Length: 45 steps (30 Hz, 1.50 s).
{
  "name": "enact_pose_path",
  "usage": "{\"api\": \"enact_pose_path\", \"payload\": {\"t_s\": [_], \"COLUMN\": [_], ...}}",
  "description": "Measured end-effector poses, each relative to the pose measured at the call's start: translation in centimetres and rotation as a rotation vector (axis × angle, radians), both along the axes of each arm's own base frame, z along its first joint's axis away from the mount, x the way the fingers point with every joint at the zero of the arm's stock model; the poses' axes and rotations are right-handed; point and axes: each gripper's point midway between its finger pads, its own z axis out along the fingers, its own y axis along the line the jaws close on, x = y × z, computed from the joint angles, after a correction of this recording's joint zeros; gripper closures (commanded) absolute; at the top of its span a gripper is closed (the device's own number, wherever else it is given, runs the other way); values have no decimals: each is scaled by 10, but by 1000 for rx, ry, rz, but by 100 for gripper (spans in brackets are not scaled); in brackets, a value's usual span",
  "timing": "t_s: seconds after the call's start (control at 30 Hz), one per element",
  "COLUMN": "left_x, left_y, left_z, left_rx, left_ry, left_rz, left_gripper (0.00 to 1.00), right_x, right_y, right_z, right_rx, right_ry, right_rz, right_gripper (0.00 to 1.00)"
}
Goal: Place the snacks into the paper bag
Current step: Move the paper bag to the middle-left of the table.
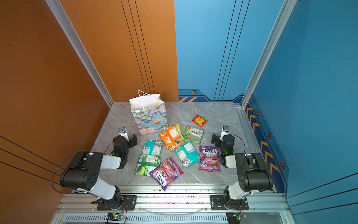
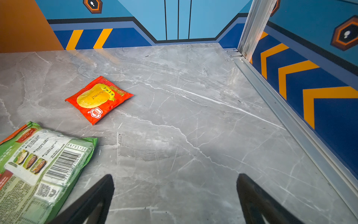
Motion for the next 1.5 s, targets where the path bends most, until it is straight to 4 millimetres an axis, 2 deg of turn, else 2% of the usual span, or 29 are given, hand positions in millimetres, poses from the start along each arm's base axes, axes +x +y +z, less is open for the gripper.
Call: {"api": "enact_pose_path", "payload": {"t_s": [0.63, 0.77, 0.8, 0.87, 0.97, 1.0, 1.03, 1.1, 1.13, 1.17, 1.23, 1.3, 1.4, 1.5], "left_x": [0, -3, -5, -8, -13, -13, -14, -21, -28, -35, -52, -64, -66, -52], "left_y": [0, -4, -6, -10, -5, 0, 3, 10, 12, 14, 16, 17, 17, 10], "left_z": [0, 6, 12, 27, 61, 79, 96, 132, 149, 159, 176, 184, 194, 214], "left_rx": [1, 16, 22, 32, -11, -51, -91, -178, -225, -264, -344, -407, -469, -516], "left_ry": [0, -15, -25, -45, -56, -69, -88, -138, -168, -190, -236, -250, -210, -150], "left_rz": [1, 7, 4, 8, 61, 96, 121, 158, 164, 165, 149, 130, 114, 65], "left_gripper": [2, 2, 2, 2, 2, 2, 2, 2, 2, 2, 2, 2, 1, 5], "right_x": [0, 0, 3, 14, 32, 36, 37, 36, 36, 36, 38, 41, 43, 46], "right_y": [0, -2, -3, -5, -7, -8, -11, -17, -21, -27, -33, -28, -10, 7], "right_z": [0, 1, 8, 36, 102, 129, 148, 179, 184, 184, 170, 144, 113, 106], "right_rx": [0, -10, -14, -10, 81, 147, 203, 326, 367, 422, 477, 515, 529, 526], "right_ry": [0, 41, 49, 39, -49, -96, -130, -194, -210, -208, -164, -64, 81, 163], "right_rz": [0, -21, -33, -67, -128, -156, -176, -194, -204, -215, -241, -253, -243, -214], "right_gripper": [0, 0, 0, 0, 0, 0, 0, 0, 0, 0, 0, 2, 3, 4]}}
